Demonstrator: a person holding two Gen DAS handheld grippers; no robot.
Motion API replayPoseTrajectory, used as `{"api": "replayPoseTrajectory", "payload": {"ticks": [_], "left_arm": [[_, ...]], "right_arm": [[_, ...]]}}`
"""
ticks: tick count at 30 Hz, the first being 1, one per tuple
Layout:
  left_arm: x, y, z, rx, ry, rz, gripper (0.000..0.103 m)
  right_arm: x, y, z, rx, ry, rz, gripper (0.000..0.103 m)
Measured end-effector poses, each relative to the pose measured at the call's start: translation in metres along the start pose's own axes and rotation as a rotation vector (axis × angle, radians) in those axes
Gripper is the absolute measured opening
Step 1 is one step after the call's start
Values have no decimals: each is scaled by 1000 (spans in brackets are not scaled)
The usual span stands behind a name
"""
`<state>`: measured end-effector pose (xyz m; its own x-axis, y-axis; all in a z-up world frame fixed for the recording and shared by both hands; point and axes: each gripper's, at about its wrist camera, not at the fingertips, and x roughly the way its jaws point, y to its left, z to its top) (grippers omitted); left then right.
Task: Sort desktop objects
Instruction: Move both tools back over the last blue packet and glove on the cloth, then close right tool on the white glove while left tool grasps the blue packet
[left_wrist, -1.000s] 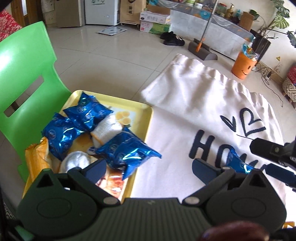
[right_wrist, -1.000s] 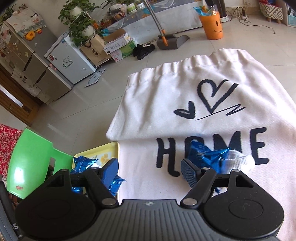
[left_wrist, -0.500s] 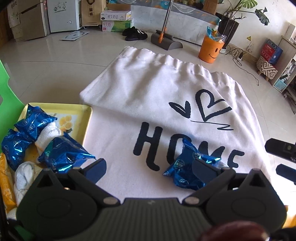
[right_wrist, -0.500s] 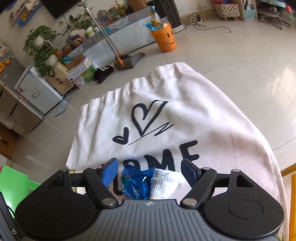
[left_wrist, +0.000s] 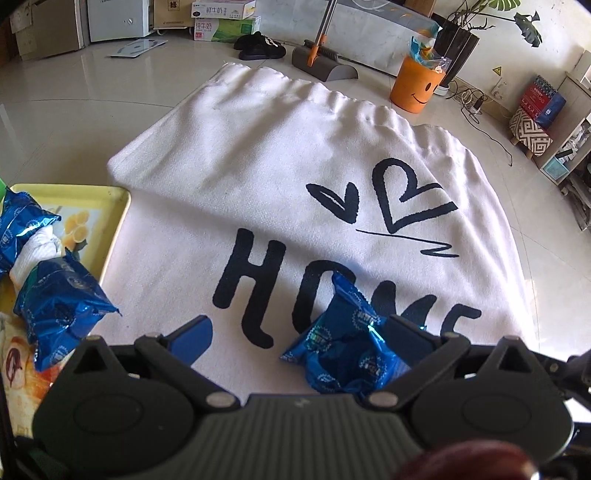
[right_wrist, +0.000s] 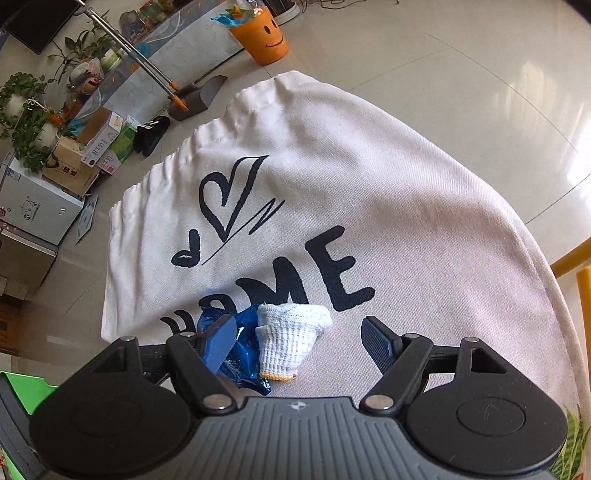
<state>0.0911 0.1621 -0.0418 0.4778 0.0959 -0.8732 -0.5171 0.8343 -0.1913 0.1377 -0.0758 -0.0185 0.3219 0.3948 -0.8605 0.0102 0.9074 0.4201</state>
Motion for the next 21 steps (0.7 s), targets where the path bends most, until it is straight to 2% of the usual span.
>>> {"api": "replayPoseTrajectory", "payload": {"ticks": [5, 9, 15, 18, 21], "left_arm": [[17, -2, 4, -21, 2, 2, 102], [30, -7, 7, -41, 1, -27, 102], [50, -6, 3, -14, 37, 43, 102], [48, 4, -2, -37, 59, 52, 102], [42, 10, -8, 0, 95, 71, 102]], "right_arm": [[9, -6, -2, 41, 31, -2, 75], [13, -4, -3, 32, 33, -16, 75], [20, -6, -2, 19, 49, -29, 75], [23, -8, -1, 31, 48, -41, 75], [28, -7, -2, 22, 55, -41, 75]]}}
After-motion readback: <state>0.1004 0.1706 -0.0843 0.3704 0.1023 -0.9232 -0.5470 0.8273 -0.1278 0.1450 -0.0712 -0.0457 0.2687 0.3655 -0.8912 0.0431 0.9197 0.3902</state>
